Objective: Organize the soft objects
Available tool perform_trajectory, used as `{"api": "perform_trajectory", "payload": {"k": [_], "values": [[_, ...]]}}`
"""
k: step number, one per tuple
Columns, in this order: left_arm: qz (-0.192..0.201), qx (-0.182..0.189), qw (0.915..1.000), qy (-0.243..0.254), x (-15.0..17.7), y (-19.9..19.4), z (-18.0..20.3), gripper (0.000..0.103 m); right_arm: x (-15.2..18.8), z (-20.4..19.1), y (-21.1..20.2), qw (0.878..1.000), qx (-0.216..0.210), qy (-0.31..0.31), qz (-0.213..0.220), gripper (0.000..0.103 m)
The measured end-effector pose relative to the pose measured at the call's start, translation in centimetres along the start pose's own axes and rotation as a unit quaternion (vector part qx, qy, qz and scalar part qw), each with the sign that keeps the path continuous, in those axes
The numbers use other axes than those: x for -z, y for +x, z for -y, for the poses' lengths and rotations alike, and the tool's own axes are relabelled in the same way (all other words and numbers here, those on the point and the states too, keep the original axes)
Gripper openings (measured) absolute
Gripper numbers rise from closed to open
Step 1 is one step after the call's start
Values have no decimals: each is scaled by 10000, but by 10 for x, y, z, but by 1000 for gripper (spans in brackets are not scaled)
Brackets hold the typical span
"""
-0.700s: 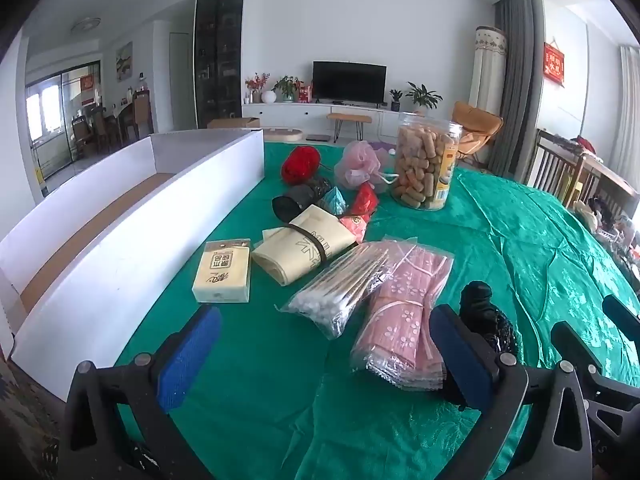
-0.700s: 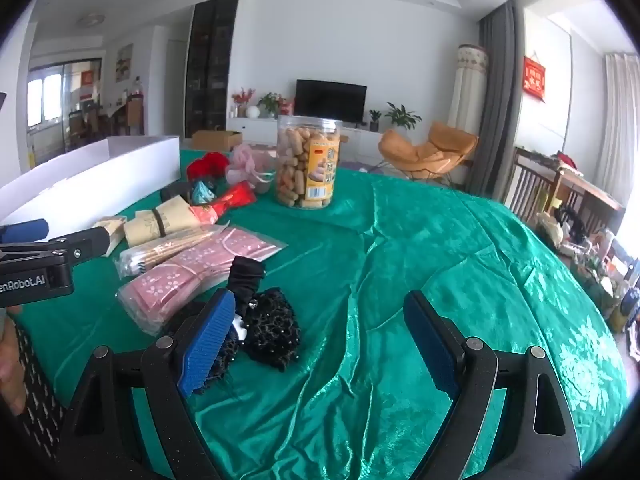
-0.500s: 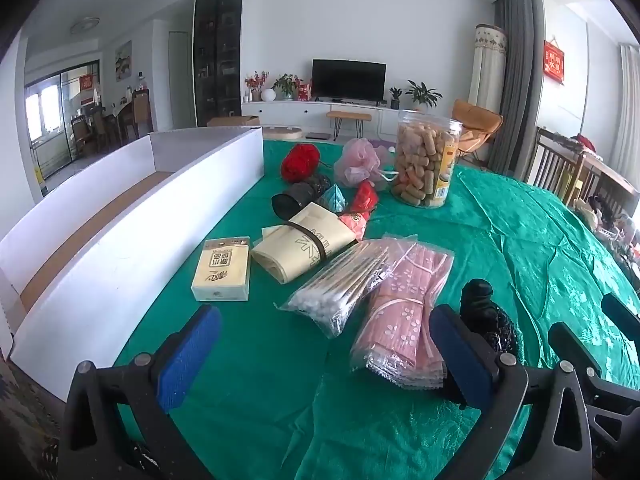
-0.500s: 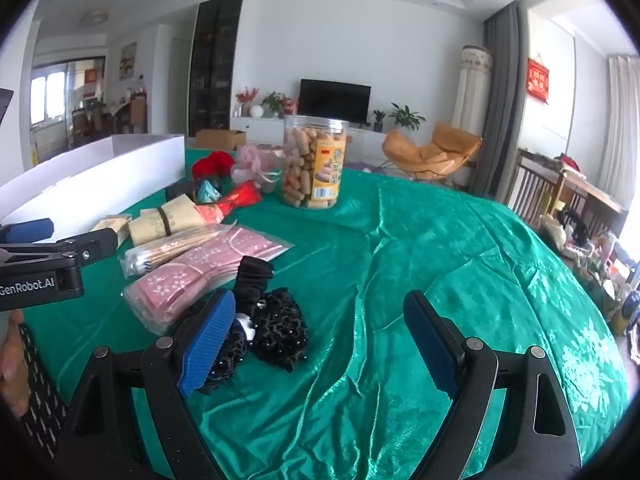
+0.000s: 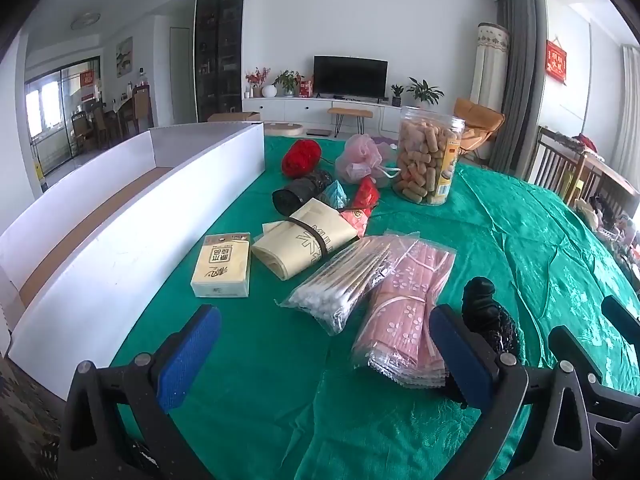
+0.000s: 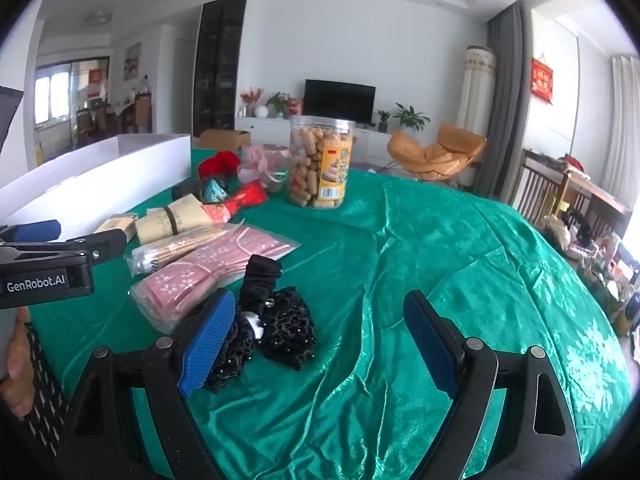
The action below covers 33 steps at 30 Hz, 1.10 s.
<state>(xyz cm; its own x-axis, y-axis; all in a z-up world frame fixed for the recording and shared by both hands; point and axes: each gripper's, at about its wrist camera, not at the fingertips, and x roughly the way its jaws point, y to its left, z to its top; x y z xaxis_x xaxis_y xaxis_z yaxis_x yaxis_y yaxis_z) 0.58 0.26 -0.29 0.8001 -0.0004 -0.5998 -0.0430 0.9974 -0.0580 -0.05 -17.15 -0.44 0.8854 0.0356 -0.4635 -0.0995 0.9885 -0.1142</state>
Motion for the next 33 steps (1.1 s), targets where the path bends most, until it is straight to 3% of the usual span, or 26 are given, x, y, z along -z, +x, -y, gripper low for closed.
{"api": "perform_trajectory", "payload": {"k": [33], "values": [[-33, 51, 10000, -33, 3, -1, 3, 103, 3, -6, -2, 9999, -118, -44, -57, 88]]}}
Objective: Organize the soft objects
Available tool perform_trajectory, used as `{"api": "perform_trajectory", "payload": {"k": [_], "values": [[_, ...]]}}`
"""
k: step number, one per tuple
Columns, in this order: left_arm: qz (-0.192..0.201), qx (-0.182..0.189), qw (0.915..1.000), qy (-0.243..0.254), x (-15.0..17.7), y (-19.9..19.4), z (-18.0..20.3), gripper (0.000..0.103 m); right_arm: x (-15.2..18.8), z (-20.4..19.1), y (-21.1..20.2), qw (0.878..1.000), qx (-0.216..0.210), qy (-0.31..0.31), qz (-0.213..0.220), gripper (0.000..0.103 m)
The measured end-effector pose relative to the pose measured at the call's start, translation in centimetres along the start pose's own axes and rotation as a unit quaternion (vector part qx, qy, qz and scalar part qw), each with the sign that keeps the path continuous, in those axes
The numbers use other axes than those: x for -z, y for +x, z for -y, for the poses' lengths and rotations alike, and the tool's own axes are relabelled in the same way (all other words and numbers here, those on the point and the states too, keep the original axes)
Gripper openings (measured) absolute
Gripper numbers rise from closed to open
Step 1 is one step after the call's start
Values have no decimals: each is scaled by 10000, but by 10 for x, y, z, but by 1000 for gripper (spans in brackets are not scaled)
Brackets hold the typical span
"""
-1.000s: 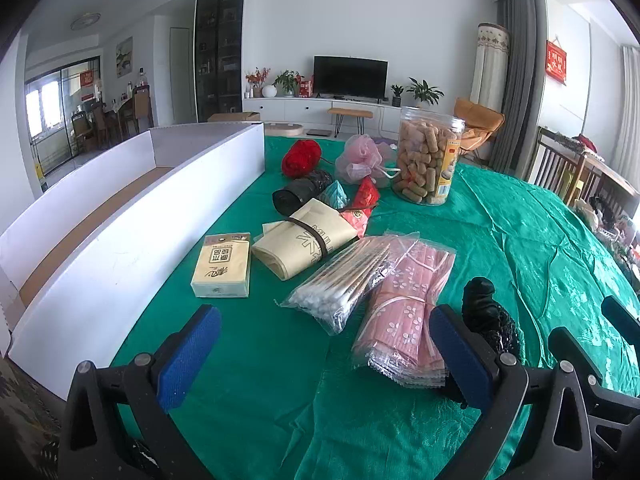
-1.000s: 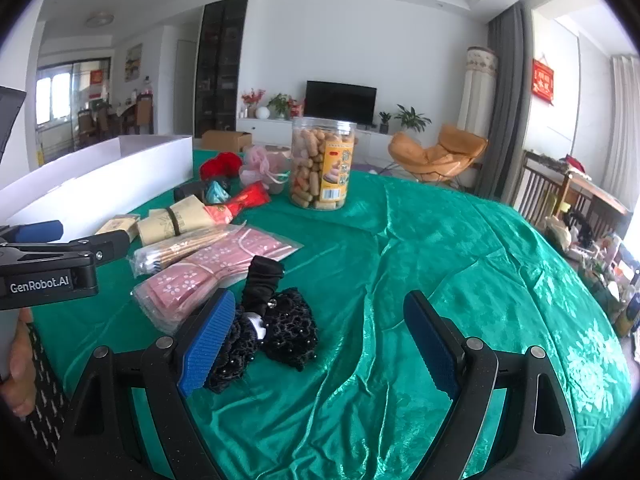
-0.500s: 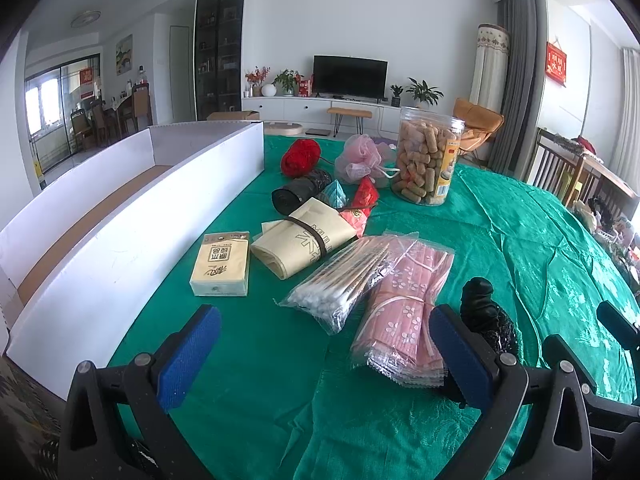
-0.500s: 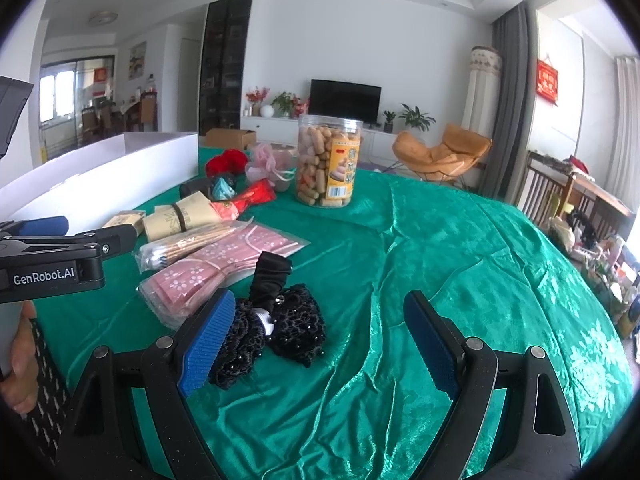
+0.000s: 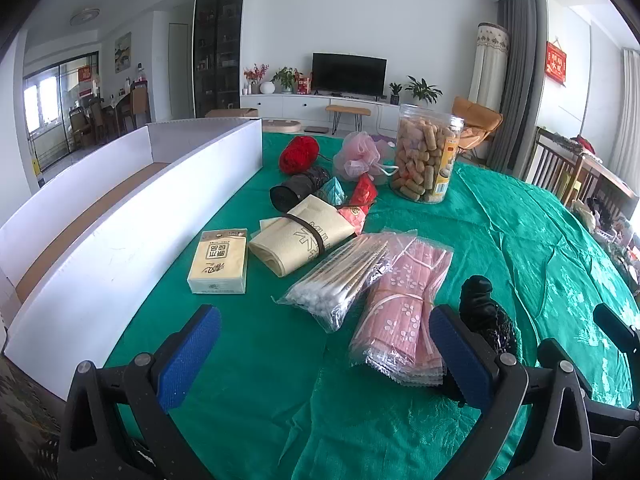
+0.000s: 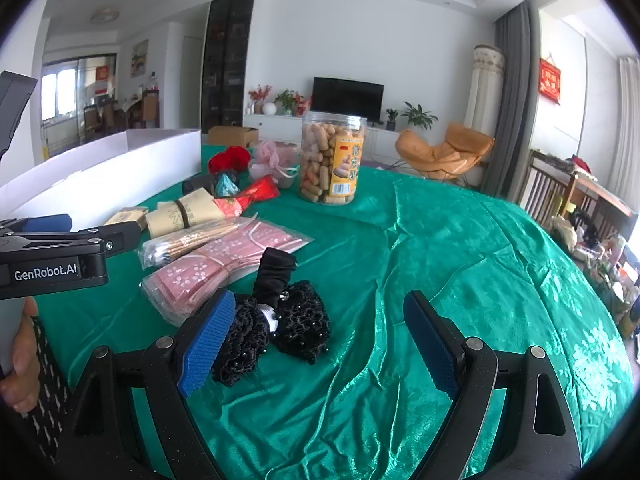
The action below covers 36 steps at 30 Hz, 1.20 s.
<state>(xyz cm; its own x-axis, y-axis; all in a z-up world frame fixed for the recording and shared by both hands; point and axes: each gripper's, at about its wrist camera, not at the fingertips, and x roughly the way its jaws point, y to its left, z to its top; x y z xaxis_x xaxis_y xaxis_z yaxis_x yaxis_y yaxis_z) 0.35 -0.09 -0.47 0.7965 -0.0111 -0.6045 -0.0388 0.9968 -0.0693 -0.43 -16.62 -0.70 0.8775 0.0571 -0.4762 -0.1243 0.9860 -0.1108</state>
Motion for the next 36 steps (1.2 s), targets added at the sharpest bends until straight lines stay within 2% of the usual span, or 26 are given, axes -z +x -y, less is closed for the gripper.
{"api": "perform_trajectory", "payload": {"k": [36], "values": [[-19, 2, 10000, -6, 0, 2, 0, 103, 3, -3, 0, 10000, -28, -21, -36, 88]]}}
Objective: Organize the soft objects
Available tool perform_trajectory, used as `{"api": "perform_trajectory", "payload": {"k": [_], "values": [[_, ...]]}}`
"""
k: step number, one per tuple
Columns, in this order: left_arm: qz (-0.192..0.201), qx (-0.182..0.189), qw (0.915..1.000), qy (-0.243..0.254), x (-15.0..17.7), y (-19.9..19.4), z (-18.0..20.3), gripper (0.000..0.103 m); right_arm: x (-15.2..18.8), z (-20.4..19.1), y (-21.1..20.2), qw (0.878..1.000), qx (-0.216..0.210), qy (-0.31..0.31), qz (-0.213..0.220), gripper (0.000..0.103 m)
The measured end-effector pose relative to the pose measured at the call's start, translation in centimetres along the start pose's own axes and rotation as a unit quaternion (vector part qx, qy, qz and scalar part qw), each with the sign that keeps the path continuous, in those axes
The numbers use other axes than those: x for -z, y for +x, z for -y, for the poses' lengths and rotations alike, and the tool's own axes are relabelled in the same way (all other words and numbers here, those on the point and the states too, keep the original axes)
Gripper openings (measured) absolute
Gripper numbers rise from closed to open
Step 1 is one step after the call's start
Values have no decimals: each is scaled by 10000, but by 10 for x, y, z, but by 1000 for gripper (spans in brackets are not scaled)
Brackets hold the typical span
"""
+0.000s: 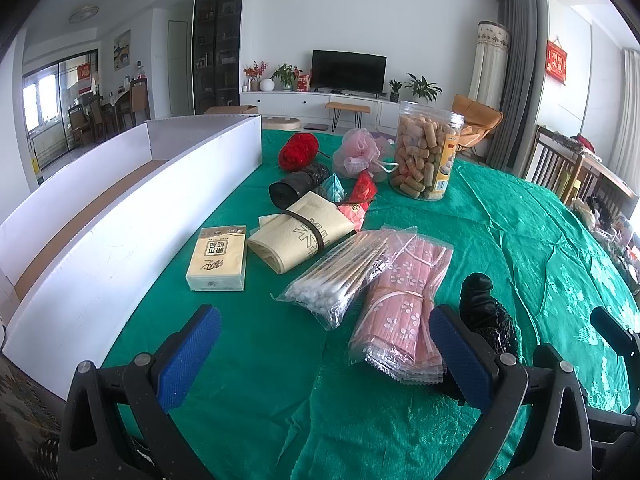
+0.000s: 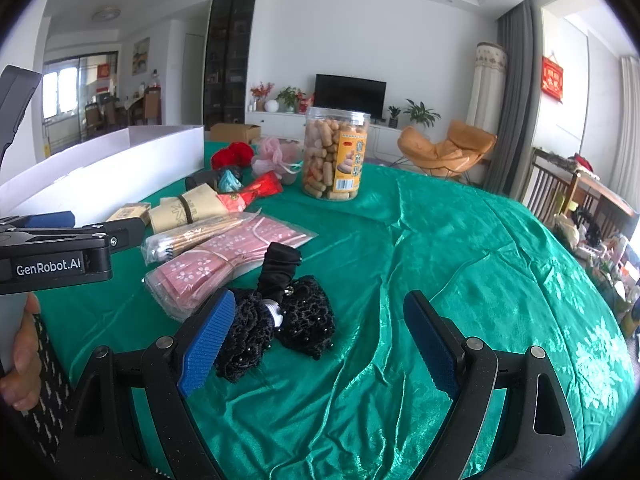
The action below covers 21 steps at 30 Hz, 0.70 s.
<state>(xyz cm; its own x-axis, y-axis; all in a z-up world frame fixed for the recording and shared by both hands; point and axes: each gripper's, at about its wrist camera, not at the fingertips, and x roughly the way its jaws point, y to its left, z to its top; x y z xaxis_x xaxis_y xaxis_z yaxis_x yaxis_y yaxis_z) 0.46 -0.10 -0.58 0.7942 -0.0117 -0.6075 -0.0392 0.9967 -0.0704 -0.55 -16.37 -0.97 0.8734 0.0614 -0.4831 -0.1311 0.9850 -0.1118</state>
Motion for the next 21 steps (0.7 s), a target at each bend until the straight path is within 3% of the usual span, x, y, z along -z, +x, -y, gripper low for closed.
{"api": "perform_trajectory", "payload": {"k": [15, 21], "values": [[-22, 31, 10000, -52, 2, 0, -1, 103, 2, -3, 0, 10000, -59, -26, -46, 88], [-125, 89, 9995, -285, 7, 1, -9, 103, 4, 0, 5, 9993, -302, -70, -227, 88]]}}
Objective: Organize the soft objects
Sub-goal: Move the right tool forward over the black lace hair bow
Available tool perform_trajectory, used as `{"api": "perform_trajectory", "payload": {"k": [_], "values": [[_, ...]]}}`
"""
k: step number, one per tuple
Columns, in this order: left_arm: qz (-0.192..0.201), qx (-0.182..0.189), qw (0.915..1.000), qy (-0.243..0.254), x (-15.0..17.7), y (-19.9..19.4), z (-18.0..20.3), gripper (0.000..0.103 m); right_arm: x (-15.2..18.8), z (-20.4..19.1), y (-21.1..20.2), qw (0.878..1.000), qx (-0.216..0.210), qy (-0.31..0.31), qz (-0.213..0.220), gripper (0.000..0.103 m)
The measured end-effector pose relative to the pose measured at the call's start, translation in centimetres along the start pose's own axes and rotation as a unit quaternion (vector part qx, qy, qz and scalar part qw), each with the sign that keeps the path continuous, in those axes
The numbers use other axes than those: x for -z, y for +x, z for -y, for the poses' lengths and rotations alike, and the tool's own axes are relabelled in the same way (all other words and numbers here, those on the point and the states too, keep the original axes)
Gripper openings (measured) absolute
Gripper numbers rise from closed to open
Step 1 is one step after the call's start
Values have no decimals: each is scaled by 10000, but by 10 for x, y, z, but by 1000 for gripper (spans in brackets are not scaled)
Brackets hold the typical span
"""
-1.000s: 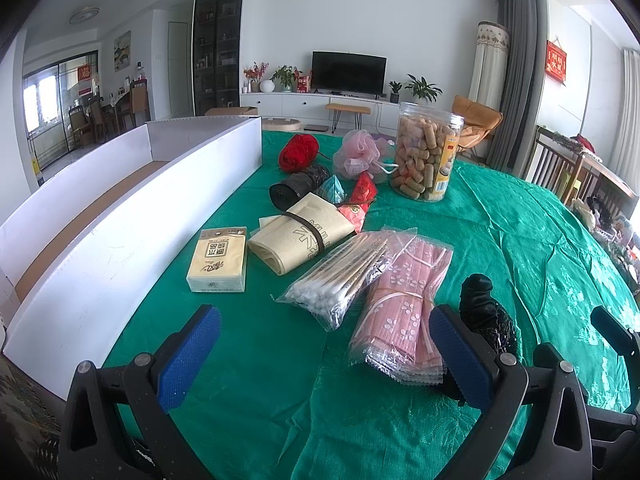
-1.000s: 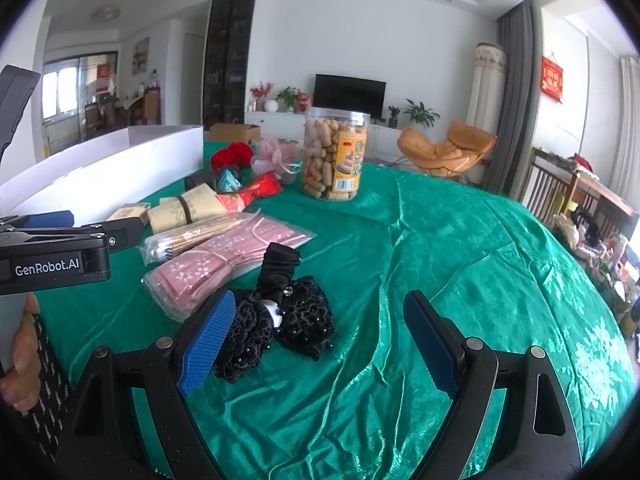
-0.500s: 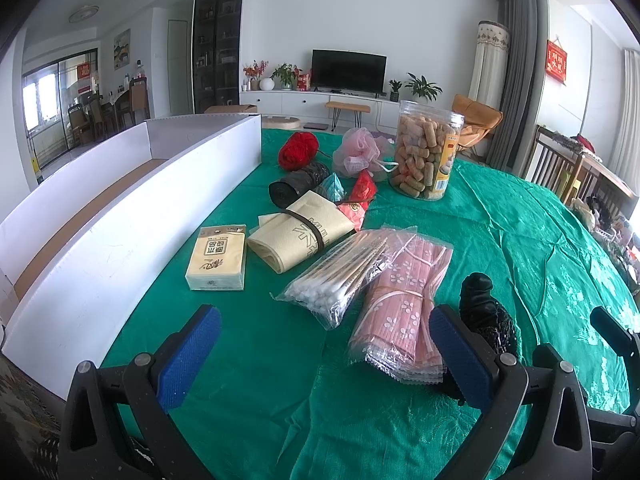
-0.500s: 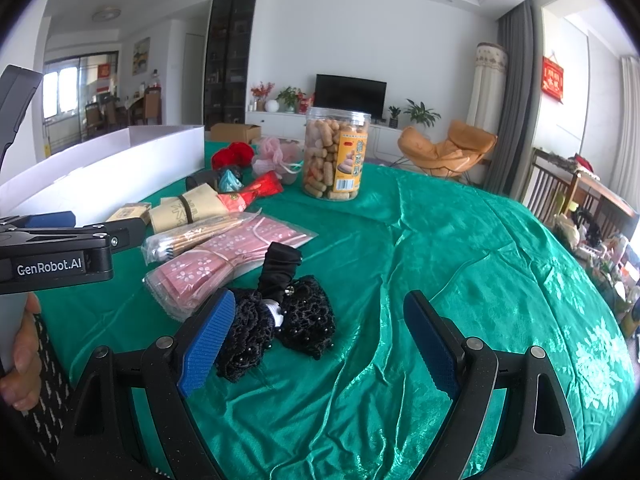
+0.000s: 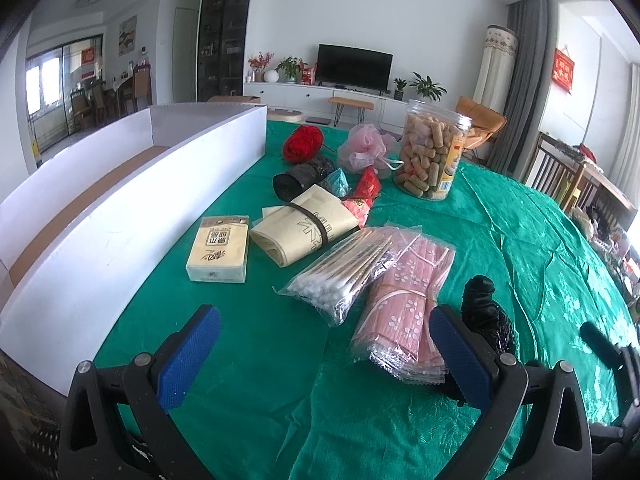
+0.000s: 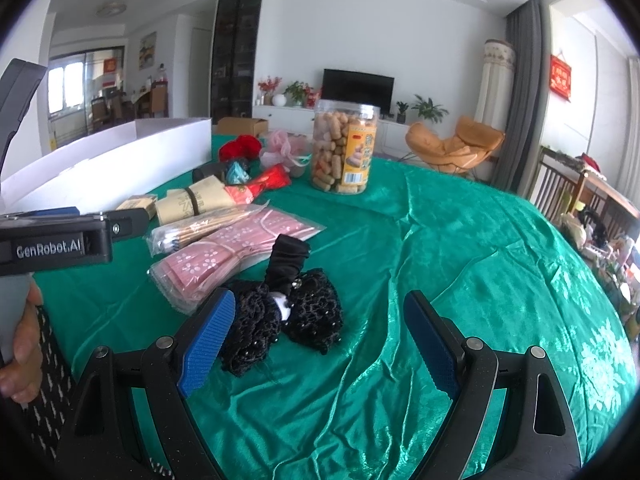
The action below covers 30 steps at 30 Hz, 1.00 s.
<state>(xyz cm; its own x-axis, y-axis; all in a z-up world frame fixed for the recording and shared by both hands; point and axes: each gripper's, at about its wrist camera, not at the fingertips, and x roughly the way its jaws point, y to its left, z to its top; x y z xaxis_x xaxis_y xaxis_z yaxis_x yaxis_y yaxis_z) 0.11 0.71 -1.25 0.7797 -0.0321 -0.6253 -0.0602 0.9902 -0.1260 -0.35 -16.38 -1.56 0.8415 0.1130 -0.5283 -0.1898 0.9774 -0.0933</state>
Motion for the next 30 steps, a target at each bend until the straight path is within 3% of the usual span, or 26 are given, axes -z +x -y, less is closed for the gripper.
{"api": "perform_trajectory", "payload": {"k": [9, 17, 23, 30], "values": [[-152, 34, 9997, -165, -2, 4, -6, 103, 6, 4, 37, 9930, -655, -160, -975, 88], [-301, 41, 9993, -208, -4, 8, -9, 103, -18, 5, 77, 9895, -668, -628, -1114, 88], [-379, 23, 9991, -160, -4, 11, -7, 103, -38, 21, 115, 9909, -484, -389, -1190, 88], [-514, 64, 9984, -216, -3, 15, -9, 103, -53, 40, 150, 9851, -1013, -68, -1389, 89]]}}
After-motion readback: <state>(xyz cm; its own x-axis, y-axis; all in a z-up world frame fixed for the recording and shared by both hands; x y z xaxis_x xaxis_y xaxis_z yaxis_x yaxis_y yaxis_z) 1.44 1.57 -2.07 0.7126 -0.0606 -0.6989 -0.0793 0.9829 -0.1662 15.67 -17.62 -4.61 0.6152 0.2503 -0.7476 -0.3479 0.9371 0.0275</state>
